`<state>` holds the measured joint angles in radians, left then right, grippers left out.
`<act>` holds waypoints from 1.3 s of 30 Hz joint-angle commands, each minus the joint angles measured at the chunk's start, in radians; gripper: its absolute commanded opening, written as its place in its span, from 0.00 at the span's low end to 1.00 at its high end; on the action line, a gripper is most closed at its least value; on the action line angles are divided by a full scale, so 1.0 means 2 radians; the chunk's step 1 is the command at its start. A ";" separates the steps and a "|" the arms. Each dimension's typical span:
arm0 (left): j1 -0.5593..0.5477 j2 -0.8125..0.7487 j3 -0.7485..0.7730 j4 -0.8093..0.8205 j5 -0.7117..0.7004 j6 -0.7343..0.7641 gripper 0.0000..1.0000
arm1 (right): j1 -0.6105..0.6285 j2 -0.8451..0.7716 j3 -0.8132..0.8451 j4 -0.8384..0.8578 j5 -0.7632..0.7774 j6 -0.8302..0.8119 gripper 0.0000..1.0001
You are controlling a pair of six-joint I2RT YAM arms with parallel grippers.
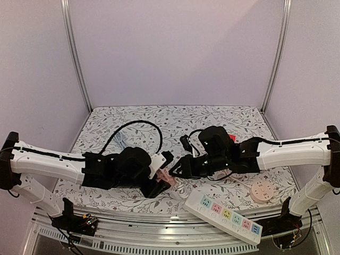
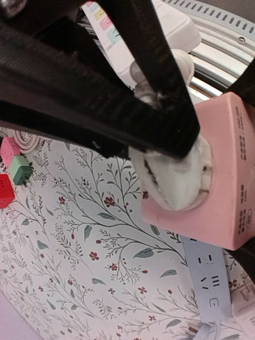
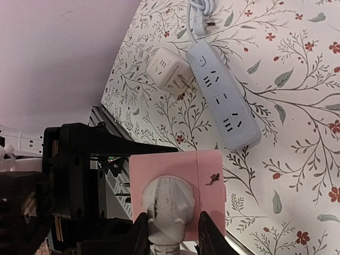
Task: Pull the plug off the socket
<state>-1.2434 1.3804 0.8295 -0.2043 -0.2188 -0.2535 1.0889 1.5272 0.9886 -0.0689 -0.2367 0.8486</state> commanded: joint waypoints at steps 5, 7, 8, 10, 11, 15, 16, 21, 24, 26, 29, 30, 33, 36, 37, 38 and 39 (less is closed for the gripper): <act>0.010 0.000 0.014 0.015 0.029 -0.012 0.15 | 0.009 -0.008 -0.004 -0.062 -0.002 -0.030 0.43; 0.014 0.000 0.014 0.014 0.028 -0.011 0.15 | 0.013 -0.004 0.003 -0.064 -0.008 -0.037 0.52; 0.015 0.000 0.014 0.017 0.028 -0.011 0.15 | 0.015 -0.003 0.005 -0.064 -0.010 -0.042 0.54; 0.017 0.000 0.013 0.023 0.027 -0.009 0.15 | 0.016 0.003 0.008 -0.064 -0.011 -0.046 0.54; 0.018 0.000 0.014 0.024 0.027 -0.009 0.15 | 0.016 0.006 0.010 -0.064 -0.011 -0.047 0.52; 0.020 0.002 0.018 0.027 0.029 -0.007 0.15 | 0.016 0.019 0.016 -0.061 -0.009 -0.046 0.48; 0.020 0.002 0.019 0.028 0.028 -0.007 0.15 | 0.017 0.023 0.017 -0.060 -0.007 -0.046 0.48; 0.020 0.001 0.015 0.023 0.025 -0.009 0.15 | 0.017 0.020 0.011 -0.056 0.025 -0.040 0.27; 0.020 0.002 0.005 0.018 0.014 -0.009 0.12 | 0.016 0.016 0.013 -0.057 0.029 -0.038 0.17; 0.020 0.002 -0.002 0.018 0.010 -0.010 0.12 | 0.015 0.014 0.013 -0.056 0.030 -0.037 0.09; 0.020 0.002 -0.012 0.016 0.007 -0.014 0.11 | 0.012 0.007 0.011 -0.051 0.031 -0.032 0.00; 0.019 0.002 -0.014 0.016 0.003 -0.014 0.11 | 0.008 0.004 0.007 -0.045 0.029 -0.024 0.00; 0.017 0.004 -0.025 0.011 -0.012 -0.015 0.09 | -0.009 -0.003 -0.010 -0.013 0.005 0.002 0.00; 0.015 0.004 -0.036 0.010 -0.024 -0.015 0.08 | -0.019 -0.015 -0.027 0.017 -0.007 0.021 0.00; 0.014 0.006 -0.038 0.008 -0.027 -0.015 0.08 | -0.020 -0.020 -0.030 0.023 -0.010 0.026 0.00; 0.013 0.006 -0.039 0.007 -0.030 -0.014 0.08 | -0.022 -0.024 -0.033 0.028 -0.011 0.029 0.00; 0.012 0.007 -0.040 0.005 -0.032 -0.013 0.08 | -0.022 -0.030 -0.036 0.030 -0.013 0.031 0.00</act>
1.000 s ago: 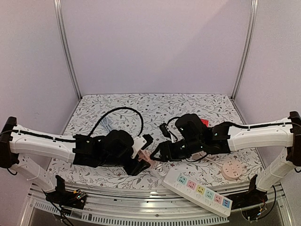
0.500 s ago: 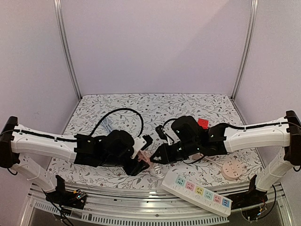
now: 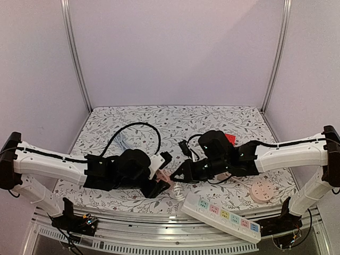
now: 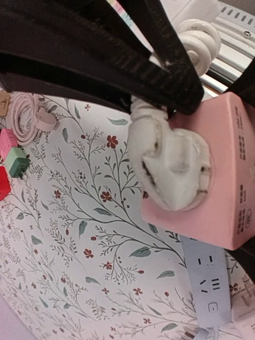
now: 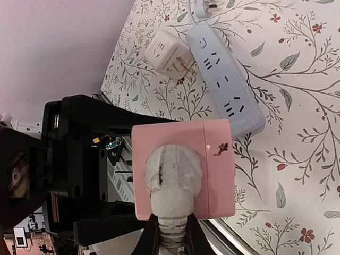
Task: Pull the plug off the socket
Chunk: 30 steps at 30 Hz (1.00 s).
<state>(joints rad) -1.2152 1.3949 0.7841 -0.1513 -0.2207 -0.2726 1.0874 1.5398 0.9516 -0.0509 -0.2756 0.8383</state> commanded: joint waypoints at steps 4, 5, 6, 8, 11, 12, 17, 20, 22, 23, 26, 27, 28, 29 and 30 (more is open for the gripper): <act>-0.005 0.012 -0.014 -0.036 -0.043 0.004 0.08 | -0.027 -0.049 -0.024 0.049 -0.006 0.051 0.00; -0.006 0.015 -0.012 -0.041 -0.048 0.006 0.08 | -0.028 -0.051 -0.025 0.054 -0.008 0.054 0.00; -0.006 0.018 -0.011 -0.046 -0.051 0.008 0.07 | -0.029 -0.052 -0.027 0.058 -0.009 0.057 0.00; -0.007 0.022 -0.009 -0.052 -0.057 0.012 0.07 | -0.029 -0.058 -0.028 0.063 -0.011 0.061 0.00; -0.007 0.021 -0.007 -0.055 -0.060 0.012 0.07 | -0.028 -0.064 -0.028 0.063 -0.010 0.061 0.00; -0.007 0.019 -0.007 -0.053 -0.058 0.010 0.06 | -0.029 -0.064 -0.029 0.063 -0.010 0.060 0.00; 0.001 -0.010 -0.009 -0.023 -0.033 -0.015 0.06 | -0.028 -0.054 -0.037 0.063 -0.005 0.054 0.00; 0.018 -0.026 -0.006 -0.012 -0.009 -0.037 0.06 | -0.028 -0.047 -0.047 0.062 0.000 0.050 0.00; 0.028 -0.034 -0.006 -0.007 0.005 -0.048 0.06 | -0.027 -0.044 -0.052 0.061 0.002 0.048 0.00; 0.033 -0.037 -0.006 -0.005 0.012 -0.053 0.05 | -0.026 -0.043 -0.054 0.060 0.003 0.047 0.00; 0.047 -0.043 -0.004 -0.002 0.030 -0.067 0.06 | -0.019 -0.036 -0.053 0.051 0.013 0.041 0.00; 0.051 -0.045 -0.004 -0.002 0.033 -0.070 0.06 | -0.016 -0.031 -0.051 0.047 0.016 0.039 0.00; 0.054 -0.046 -0.004 -0.001 0.034 -0.075 0.06 | -0.013 -0.028 -0.050 0.044 0.018 0.037 0.00; 0.056 -0.049 -0.004 0.000 0.036 -0.078 0.05 | -0.012 -0.023 -0.051 0.044 0.018 0.037 0.00; 0.060 -0.050 -0.004 0.001 0.038 -0.081 0.05 | -0.010 -0.020 -0.051 0.045 0.019 0.038 0.00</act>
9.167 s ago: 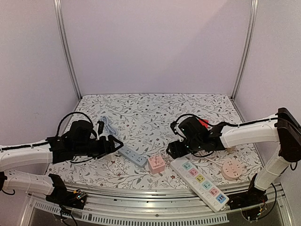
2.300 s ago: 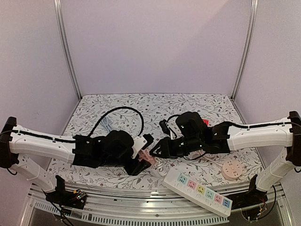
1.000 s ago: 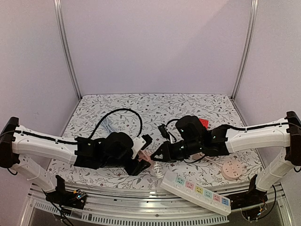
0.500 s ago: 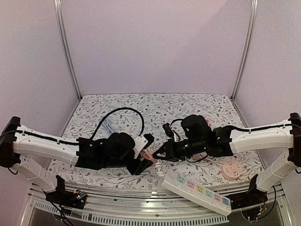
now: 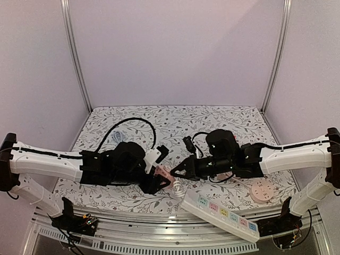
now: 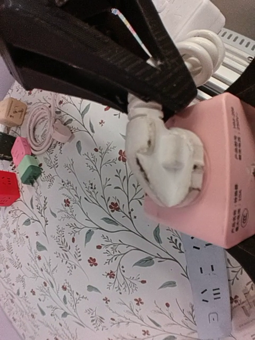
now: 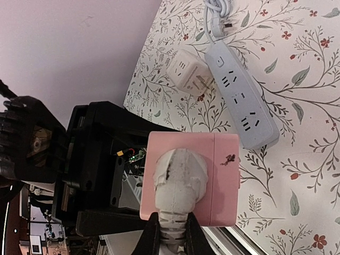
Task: Pull the plug off the socket
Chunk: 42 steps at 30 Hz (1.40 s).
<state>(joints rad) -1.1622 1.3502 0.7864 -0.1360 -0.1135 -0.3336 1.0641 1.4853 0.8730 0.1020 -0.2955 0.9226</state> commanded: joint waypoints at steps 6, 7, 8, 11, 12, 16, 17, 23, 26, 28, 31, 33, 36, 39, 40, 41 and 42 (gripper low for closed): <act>0.053 -0.048 -0.017 0.007 0.006 -0.064 0.05 | 0.010 0.025 -0.007 -0.035 0.034 -0.002 0.00; 0.056 -0.052 -0.019 0.010 0.010 -0.064 0.05 | 0.011 0.026 -0.006 -0.035 0.034 -0.003 0.00; 0.057 -0.055 -0.022 0.013 0.011 -0.063 0.05 | 0.010 0.027 -0.006 -0.035 0.035 -0.003 0.00; 0.057 -0.058 -0.029 0.017 0.015 -0.054 0.04 | 0.011 0.023 -0.004 -0.037 0.043 -0.003 0.00; 0.057 -0.058 -0.030 0.017 0.017 -0.050 0.03 | 0.010 0.022 -0.002 -0.038 0.047 -0.002 0.00; 0.049 -0.047 -0.038 0.015 0.035 -0.021 0.02 | 0.006 0.016 0.015 -0.040 0.055 0.004 0.00; 0.044 -0.042 -0.039 0.010 0.034 -0.012 0.02 | 0.004 0.015 0.019 -0.040 0.057 0.005 0.00; -0.001 -0.012 -0.035 -0.032 -0.019 0.025 0.00 | -0.009 0.002 0.036 -0.041 0.060 0.003 0.00; -0.014 -0.001 -0.036 -0.041 -0.035 0.031 0.00 | -0.011 -0.004 0.043 -0.043 0.058 0.000 0.00; -0.019 0.008 -0.034 -0.045 -0.042 0.033 0.00 | -0.011 -0.007 0.047 -0.044 0.057 -0.001 0.00; -0.023 0.019 -0.031 -0.046 -0.050 0.035 0.00 | -0.011 -0.011 0.049 -0.046 0.056 -0.002 0.00; -0.024 0.022 -0.026 -0.043 -0.052 0.031 0.00 | -0.011 -0.012 0.048 -0.048 0.057 -0.004 0.00; -0.023 0.019 -0.020 -0.033 -0.061 0.019 0.00 | -0.011 -0.009 0.042 -0.050 0.061 -0.004 0.00; -0.016 0.012 -0.013 -0.026 -0.063 0.003 0.00 | -0.011 -0.006 0.033 -0.050 0.062 -0.004 0.00; -0.013 0.008 -0.013 -0.022 -0.058 -0.002 0.00 | -0.011 -0.005 0.029 -0.050 0.062 -0.003 0.00; -0.010 0.002 -0.013 -0.017 -0.049 -0.007 0.00 | -0.010 -0.004 0.026 -0.050 0.061 -0.002 0.00; -0.007 -0.002 -0.015 -0.011 -0.041 -0.012 0.00 | -0.011 -0.003 0.022 -0.050 0.061 -0.002 0.00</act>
<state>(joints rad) -1.1931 1.3895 0.7376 -0.1989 -0.2142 -0.3115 1.0424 1.4975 0.9352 -0.0021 -0.1875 0.9188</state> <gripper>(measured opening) 0.618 0.111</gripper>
